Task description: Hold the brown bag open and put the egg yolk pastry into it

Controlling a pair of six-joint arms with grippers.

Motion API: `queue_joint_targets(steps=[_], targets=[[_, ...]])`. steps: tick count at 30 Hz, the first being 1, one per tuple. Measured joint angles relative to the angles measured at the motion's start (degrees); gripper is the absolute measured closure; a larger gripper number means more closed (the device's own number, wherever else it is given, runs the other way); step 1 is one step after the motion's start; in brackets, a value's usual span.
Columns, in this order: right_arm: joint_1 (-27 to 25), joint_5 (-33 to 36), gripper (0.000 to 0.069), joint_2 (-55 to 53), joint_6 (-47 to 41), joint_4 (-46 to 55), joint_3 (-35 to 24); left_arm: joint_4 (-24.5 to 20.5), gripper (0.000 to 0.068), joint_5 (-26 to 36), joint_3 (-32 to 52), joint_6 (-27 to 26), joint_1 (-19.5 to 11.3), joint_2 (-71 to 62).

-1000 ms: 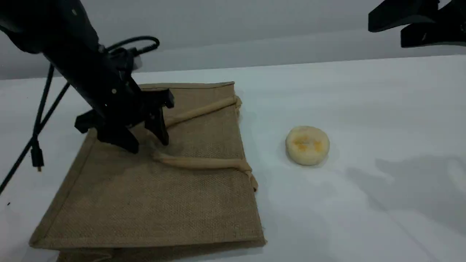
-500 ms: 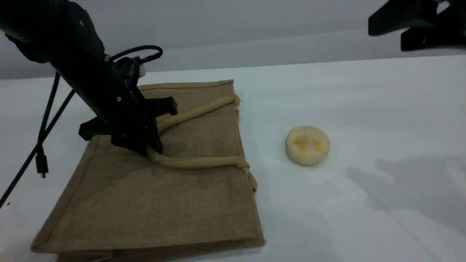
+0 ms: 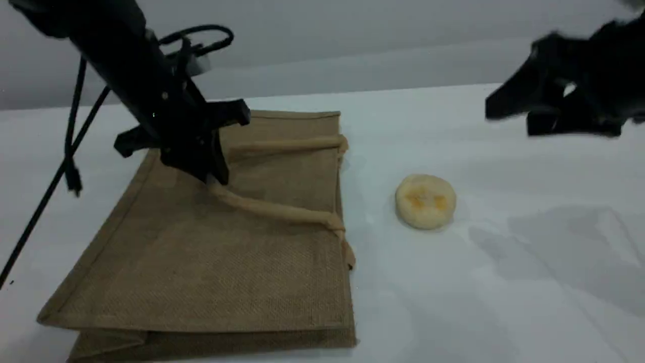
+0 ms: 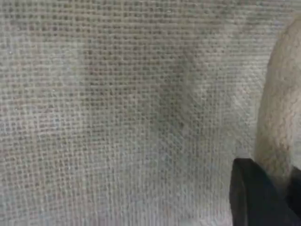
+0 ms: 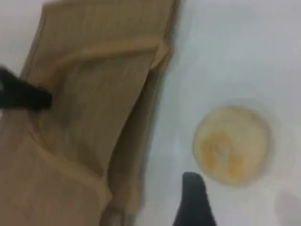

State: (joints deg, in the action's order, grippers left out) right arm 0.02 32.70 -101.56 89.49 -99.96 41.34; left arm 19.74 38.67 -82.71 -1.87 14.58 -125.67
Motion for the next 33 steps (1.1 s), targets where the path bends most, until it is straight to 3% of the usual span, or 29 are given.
queue_joint_targets(steps=[5,10,17,25,33], targets=[[0.00,2.40,0.0250,-6.28,0.54,0.00,2.75,0.40,0.0598,6.64,-5.56,-0.60,0.00,0.05],[0.00,1.90,0.0250,-12.11,0.54,0.00,7.34,1.17,0.0598,8.97,-7.82,-0.60,0.00,0.17],[0.00,1.78,0.0250,-19.23,0.49,-0.06,13.28,1.24,0.0598,10.77,-7.82,-0.46,0.00,0.17],[0.20,1.90,0.0250,-22.95,0.49,0.07,15.64,1.43,0.0598,11.05,-7.82,-0.46,0.00,0.17],[4.42,1.41,0.0250,-25.84,0.43,0.06,18.58,1.61,0.0598,11.05,-7.77,-0.46,0.00,0.17]])
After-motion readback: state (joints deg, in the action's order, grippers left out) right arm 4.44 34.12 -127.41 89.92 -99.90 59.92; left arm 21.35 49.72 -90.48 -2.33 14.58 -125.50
